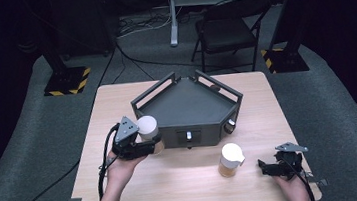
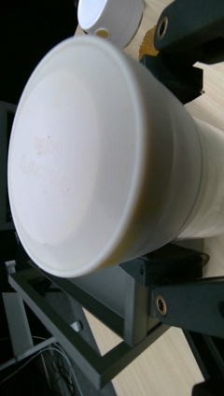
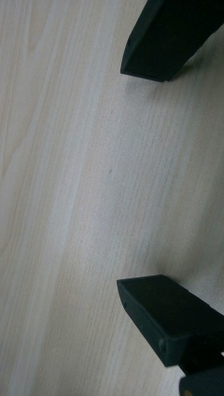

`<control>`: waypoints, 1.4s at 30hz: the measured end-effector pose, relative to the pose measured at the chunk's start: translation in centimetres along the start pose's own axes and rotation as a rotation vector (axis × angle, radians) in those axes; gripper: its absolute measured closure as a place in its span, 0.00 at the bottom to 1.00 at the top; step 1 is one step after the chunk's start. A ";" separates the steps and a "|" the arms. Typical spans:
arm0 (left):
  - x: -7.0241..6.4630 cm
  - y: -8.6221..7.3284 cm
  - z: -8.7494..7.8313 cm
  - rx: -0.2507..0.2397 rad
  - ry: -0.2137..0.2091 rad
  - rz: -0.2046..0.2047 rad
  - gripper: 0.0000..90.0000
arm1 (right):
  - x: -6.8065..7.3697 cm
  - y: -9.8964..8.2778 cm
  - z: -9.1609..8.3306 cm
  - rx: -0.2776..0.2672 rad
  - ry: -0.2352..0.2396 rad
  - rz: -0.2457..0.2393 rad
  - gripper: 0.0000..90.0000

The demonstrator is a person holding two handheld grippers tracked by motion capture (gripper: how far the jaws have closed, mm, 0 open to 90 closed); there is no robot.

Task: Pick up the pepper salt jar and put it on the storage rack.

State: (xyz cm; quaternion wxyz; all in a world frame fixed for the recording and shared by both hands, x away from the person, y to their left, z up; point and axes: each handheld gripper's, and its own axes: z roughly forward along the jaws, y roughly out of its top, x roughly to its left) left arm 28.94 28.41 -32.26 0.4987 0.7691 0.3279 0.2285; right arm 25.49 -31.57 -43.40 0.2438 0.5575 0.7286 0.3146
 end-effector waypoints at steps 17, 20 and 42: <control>0.7 3.4 0.3 -0.019 -0.005 -0.006 0.38 | 0.0 0.0 0.0 0.000 0.000 0.000 0.00; 0.9 4.1 0.6 -0.013 0.000 -0.004 0.38 | 0.0 0.0 0.0 0.000 0.000 0.000 0.00; 2.3 8.4 5.4 0.007 0.035 -0.016 0.38 | 0.0 0.0 0.0 0.000 0.000 0.000 0.00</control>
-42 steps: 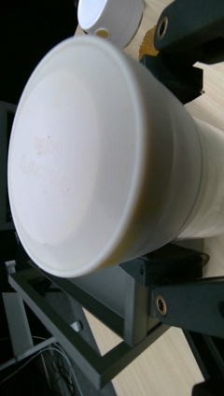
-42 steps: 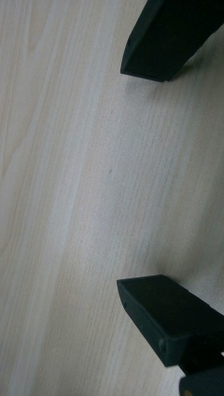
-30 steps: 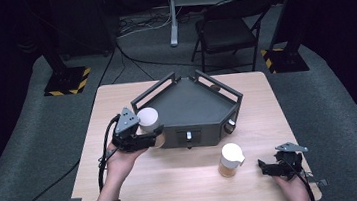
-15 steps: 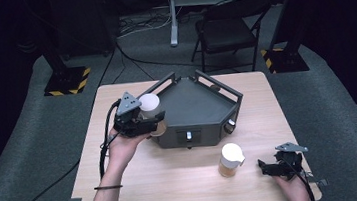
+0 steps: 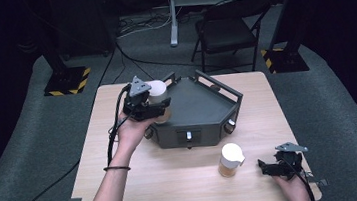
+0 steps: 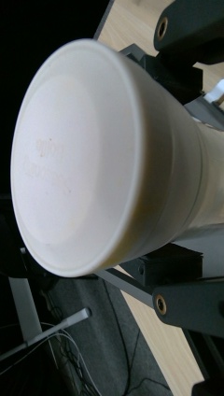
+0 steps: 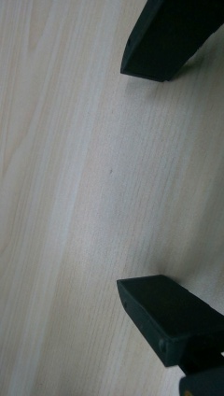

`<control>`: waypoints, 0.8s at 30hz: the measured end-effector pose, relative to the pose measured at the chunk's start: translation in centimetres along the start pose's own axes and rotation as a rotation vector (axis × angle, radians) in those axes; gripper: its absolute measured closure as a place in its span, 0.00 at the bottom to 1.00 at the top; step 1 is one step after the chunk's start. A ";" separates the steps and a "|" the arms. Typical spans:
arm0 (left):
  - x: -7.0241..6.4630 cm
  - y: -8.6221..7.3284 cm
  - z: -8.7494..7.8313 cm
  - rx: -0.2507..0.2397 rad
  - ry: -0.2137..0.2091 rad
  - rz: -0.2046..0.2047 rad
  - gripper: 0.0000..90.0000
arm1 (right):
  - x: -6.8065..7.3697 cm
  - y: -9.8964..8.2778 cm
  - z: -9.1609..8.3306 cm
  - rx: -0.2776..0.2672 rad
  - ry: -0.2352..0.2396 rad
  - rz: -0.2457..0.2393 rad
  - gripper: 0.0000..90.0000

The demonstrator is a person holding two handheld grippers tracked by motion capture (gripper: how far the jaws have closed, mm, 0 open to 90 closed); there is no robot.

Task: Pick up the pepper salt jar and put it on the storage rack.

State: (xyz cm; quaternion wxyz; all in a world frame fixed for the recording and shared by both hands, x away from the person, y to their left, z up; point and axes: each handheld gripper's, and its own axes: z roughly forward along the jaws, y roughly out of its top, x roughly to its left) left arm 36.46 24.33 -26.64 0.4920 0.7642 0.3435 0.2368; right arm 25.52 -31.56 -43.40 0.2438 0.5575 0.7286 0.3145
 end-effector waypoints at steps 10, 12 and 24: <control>0.6 0.4 2.6 0.019 0.039 -0.046 0.38 | 0.0 0.0 0.0 0.000 0.001 -0.001 0.00; 0.6 0.4 3.0 0.026 0.044 -0.054 0.38 | 0.0 0.0 0.0 0.001 0.002 -0.002 0.00; 0.7 0.5 5.3 0.090 0.044 -0.085 0.38 | 0.0 0.0 0.0 0.000 0.002 -0.002 0.00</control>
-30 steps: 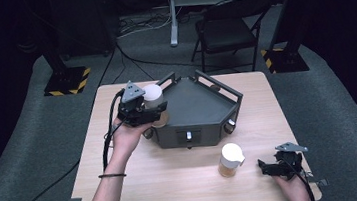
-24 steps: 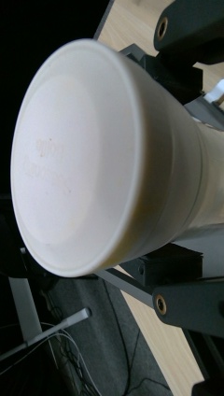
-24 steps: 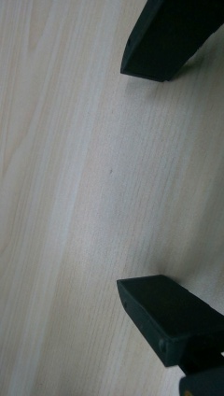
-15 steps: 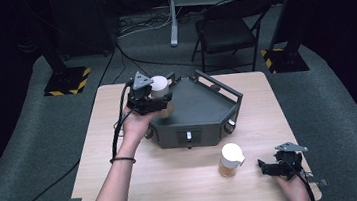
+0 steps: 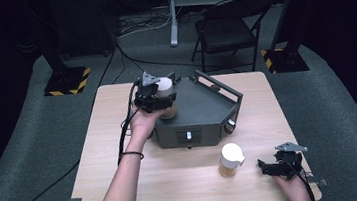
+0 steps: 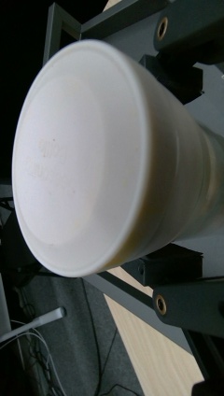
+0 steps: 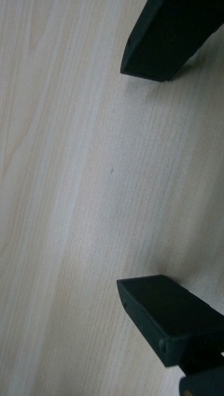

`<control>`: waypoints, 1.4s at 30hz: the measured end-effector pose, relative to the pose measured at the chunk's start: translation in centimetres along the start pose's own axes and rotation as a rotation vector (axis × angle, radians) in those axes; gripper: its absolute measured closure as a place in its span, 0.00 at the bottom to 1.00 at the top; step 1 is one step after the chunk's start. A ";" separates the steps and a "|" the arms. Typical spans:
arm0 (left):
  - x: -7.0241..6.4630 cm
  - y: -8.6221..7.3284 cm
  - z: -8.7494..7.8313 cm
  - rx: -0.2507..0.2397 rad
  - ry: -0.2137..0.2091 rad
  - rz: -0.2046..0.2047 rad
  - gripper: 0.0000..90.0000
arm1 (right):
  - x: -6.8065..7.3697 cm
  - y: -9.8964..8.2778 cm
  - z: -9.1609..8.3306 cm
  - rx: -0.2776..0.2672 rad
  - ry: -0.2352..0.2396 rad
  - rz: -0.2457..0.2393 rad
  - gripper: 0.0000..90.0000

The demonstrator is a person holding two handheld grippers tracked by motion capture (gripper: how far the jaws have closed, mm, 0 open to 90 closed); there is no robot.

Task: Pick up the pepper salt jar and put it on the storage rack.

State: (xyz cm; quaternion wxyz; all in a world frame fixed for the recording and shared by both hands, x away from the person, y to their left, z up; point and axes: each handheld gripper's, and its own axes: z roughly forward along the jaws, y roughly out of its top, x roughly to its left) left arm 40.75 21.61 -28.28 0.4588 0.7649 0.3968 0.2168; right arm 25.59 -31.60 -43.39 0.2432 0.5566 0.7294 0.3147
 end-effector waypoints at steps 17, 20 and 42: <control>-0.5 -0.1 -0.2 0.033 -0.005 0.004 0.19 | 0.0 0.0 0.0 0.000 0.000 -0.001 0.00; -0.5 -0.5 -0.7 0.024 -0.001 0.002 0.12 | 0.0 0.0 0.0 0.000 0.000 -0.001 0.00; 1.2 -7.0 -6.1 -0.026 -0.023 -0.012 0.05 | 0.0 0.0 0.0 0.000 0.000 -0.001 0.00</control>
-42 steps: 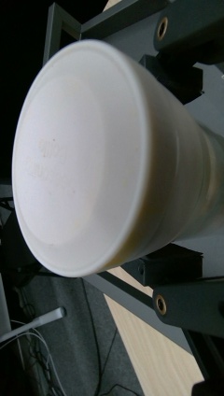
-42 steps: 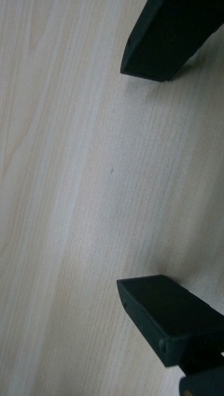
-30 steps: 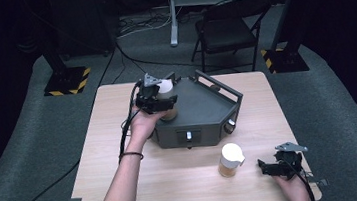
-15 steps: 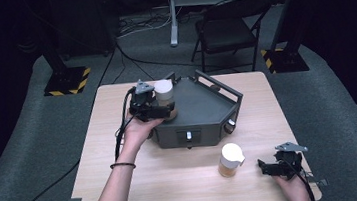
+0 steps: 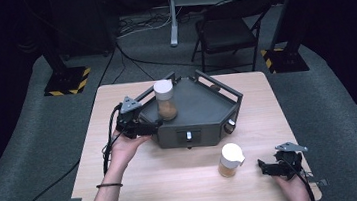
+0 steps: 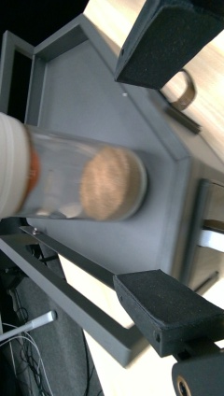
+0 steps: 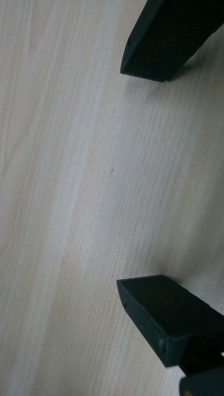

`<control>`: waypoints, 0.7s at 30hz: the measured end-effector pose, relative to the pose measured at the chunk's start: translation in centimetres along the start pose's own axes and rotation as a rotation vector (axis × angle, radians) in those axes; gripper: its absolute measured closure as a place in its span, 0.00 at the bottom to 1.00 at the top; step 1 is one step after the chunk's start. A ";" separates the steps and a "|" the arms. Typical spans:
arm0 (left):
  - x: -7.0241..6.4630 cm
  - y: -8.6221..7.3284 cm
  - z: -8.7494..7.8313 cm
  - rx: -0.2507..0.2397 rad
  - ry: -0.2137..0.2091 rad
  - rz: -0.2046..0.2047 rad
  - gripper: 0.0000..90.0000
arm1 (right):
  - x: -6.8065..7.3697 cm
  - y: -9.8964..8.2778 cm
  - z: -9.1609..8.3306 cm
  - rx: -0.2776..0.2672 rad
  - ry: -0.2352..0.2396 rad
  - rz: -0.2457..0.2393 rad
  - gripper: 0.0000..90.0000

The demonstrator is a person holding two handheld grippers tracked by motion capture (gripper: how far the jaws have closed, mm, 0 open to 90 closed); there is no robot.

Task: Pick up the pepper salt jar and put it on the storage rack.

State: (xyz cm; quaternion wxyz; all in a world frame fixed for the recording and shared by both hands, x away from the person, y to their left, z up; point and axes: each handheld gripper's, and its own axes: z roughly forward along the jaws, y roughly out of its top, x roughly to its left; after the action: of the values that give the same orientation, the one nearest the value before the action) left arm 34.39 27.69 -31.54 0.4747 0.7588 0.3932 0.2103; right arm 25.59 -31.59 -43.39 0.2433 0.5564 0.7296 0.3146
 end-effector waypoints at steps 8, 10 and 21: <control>0.9 -3.2 -2.0 -0.014 0.006 -0.016 0.05 | 0.0 0.0 0.0 0.000 0.000 0.000 0.00; 1.0 -3.9 -2.3 -0.013 0.011 -0.020 0.05 | 0.0 0.0 0.0 0.000 0.000 0.000 0.00; 1.4 -7.6 -3.8 -0.013 0.039 -0.044 0.05 | 0.0 0.0 0.0 0.000 0.000 0.000 0.00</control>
State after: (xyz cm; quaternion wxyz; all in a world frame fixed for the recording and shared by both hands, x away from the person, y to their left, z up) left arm 29.59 32.73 -36.59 0.4765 0.7425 0.4178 0.2171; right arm 25.59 -31.59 -43.39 0.2433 0.5563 0.7296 0.3146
